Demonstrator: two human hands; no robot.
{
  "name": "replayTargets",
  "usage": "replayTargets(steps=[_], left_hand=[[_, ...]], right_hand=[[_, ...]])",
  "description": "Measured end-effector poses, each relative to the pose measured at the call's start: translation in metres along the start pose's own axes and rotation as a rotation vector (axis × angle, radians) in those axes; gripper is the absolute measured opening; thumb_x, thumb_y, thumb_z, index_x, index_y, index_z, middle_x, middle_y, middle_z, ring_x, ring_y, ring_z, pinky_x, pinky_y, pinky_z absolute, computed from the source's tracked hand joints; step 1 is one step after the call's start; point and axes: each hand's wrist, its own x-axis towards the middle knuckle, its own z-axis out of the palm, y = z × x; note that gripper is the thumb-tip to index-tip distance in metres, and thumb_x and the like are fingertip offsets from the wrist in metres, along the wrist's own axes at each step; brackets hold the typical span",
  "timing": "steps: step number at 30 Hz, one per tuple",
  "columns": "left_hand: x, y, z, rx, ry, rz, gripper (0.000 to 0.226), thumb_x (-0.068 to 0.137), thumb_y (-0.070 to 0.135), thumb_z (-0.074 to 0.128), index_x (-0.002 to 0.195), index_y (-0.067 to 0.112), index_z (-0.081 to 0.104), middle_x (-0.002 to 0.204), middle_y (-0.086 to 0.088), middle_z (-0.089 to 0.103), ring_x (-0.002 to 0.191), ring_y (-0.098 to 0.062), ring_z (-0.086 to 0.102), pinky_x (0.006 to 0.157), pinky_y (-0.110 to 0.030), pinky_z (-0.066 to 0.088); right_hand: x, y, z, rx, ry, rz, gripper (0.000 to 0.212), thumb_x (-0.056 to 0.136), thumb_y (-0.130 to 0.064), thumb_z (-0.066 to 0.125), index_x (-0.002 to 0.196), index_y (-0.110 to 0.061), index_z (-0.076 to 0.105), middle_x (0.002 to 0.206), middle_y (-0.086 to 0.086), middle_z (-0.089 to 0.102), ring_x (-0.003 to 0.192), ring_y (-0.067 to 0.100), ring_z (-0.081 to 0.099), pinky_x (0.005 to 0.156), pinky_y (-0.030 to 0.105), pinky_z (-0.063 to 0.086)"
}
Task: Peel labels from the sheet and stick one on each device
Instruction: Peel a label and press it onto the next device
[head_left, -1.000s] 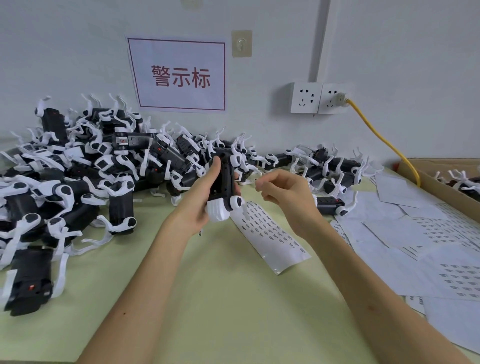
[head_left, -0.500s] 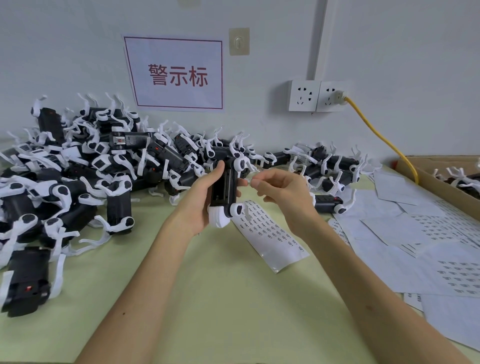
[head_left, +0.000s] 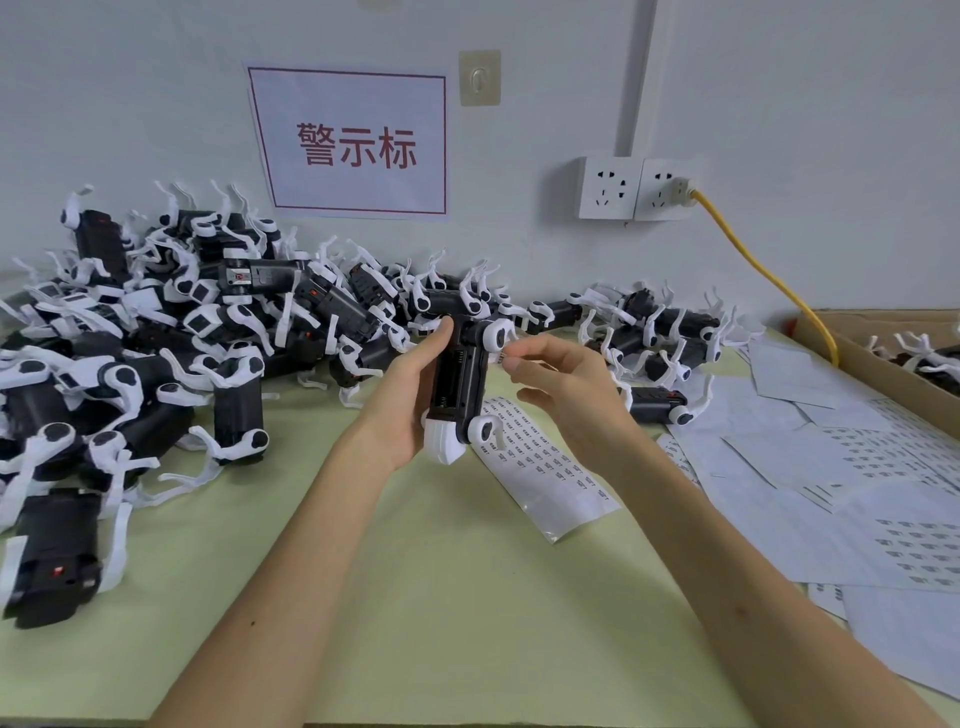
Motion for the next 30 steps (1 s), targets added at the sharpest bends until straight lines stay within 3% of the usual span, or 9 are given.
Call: replayTargets(steps=[6, 12, 15, 19, 23, 30], left_hand=[[-0.0005, 0.0010, -0.0009, -0.052, -0.005, 0.040, 0.043, 0.092, 0.058, 0.059, 0.098, 0.022, 0.082, 0.101, -0.006, 0.074, 0.072, -0.017, 0.064, 0.066, -0.029, 0.057], [-0.0003, 0.0008, -0.0009, -0.090, 0.014, 0.013, 0.044, 0.093, 0.057, 0.061, 0.105, 0.018, 0.079, 0.112, -0.017, 0.061, 0.071, -0.023, 0.063, 0.063, -0.031, 0.055], [0.0005, 0.0006, -0.0016, -0.092, 0.000, 0.014, 0.044, 0.093, 0.057, 0.060, 0.104, 0.019, 0.080, 0.119, -0.018, 0.064, 0.071, -0.022, 0.063, 0.065, -0.031, 0.056], [0.0002, 0.0010, -0.0009, -0.074, -0.039, 0.024, 0.044, 0.093, 0.058, 0.058, 0.104, 0.022, 0.082, 0.113, -0.012, 0.074, 0.071, -0.020, 0.063, 0.067, -0.030, 0.056], [0.0018, -0.0005, -0.0013, -0.076, 0.024, 0.020, 0.046, 0.089, 0.058, 0.064, 0.105, 0.018, 0.080, 0.111, -0.015, 0.066, 0.073, -0.023, 0.064, 0.065, -0.033, 0.056], [0.0018, -0.0017, 0.0008, -0.052, 0.026, 0.028, 0.047, 0.092, 0.060, 0.058, 0.096, 0.020, 0.082, 0.094, -0.007, 0.074, 0.071, -0.021, 0.066, 0.065, -0.030, 0.056]], right_hand=[[0.0006, -0.0012, -0.0017, 0.110, -0.036, 0.035, 0.014, 0.092, 0.000, 0.067, 0.089, -0.012, 0.070, 0.085, 0.000, 0.068, 0.077, 0.013, 0.063, 0.073, 0.023, 0.051], [0.0002, 0.0000, 0.0006, 0.143, -0.019, 0.012, 0.013, 0.092, 0.005, 0.066, 0.088, -0.007, 0.071, 0.089, 0.013, 0.069, 0.072, 0.017, 0.060, 0.076, 0.025, 0.053], [0.0005, 0.0007, -0.0001, 0.134, 0.032, 0.013, 0.012, 0.091, 0.005, 0.068, 0.090, -0.006, 0.071, 0.087, 0.013, 0.070, 0.070, 0.016, 0.060, 0.076, 0.026, 0.053], [0.0010, 0.0012, -0.0011, 0.103, 0.066, 0.003, 0.013, 0.088, 0.005, 0.072, 0.090, -0.008, 0.072, 0.083, 0.010, 0.072, 0.070, 0.015, 0.063, 0.075, 0.024, 0.054], [0.0009, 0.0020, -0.0003, 0.084, 0.101, 0.003, 0.027, 0.085, 0.003, 0.076, 0.106, -0.013, 0.072, 0.085, 0.011, 0.076, 0.074, 0.016, 0.068, 0.074, 0.022, 0.055], [0.0003, 0.0012, -0.0007, 0.060, 0.069, 0.002, 0.007, 0.088, -0.005, 0.076, 0.086, -0.012, 0.075, 0.087, 0.003, 0.075, 0.080, 0.013, 0.068, 0.076, 0.023, 0.054]])
